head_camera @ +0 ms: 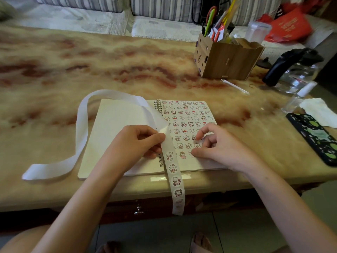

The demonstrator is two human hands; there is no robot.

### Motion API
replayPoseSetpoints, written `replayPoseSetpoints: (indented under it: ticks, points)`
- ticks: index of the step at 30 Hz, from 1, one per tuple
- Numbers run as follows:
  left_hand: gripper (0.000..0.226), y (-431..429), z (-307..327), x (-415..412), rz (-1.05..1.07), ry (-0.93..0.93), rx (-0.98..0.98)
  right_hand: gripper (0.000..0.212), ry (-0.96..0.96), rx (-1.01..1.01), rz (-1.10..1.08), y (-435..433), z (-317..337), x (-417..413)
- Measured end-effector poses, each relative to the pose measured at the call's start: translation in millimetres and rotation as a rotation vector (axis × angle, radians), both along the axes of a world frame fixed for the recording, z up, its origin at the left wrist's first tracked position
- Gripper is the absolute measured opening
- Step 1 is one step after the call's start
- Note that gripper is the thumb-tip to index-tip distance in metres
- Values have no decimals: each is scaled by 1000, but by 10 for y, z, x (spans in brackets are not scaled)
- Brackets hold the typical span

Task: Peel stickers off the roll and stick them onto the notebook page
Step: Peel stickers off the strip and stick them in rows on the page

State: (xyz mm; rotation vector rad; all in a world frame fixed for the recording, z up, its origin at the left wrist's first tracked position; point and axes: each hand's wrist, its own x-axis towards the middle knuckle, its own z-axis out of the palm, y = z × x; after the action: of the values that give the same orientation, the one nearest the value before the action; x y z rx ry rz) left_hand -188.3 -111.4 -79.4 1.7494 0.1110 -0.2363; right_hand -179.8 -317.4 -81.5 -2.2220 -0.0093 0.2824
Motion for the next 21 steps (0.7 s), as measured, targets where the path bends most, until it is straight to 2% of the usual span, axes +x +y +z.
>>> replayPoseSetpoints:
  ticks: [4,8,12,18,21]
  points:
    - [12,3,-8,1,3,0,1,19,5,40,-18,-8,-9,18]
    - [13,7,-16,7,0,-4,9,29,-16,0,-28,17,-33,5]
    - [13,7,-14,4,-3,-4,11,18,-33,-20,-13,3,-83,36]
    - [12,6,-11,0,-1,-7,2,25,-32,-29,-3,6,-38,-4]
    - [13,9,-2,-10,-3,-9,-2,17,-27,-52,14,-1,-35,-2]
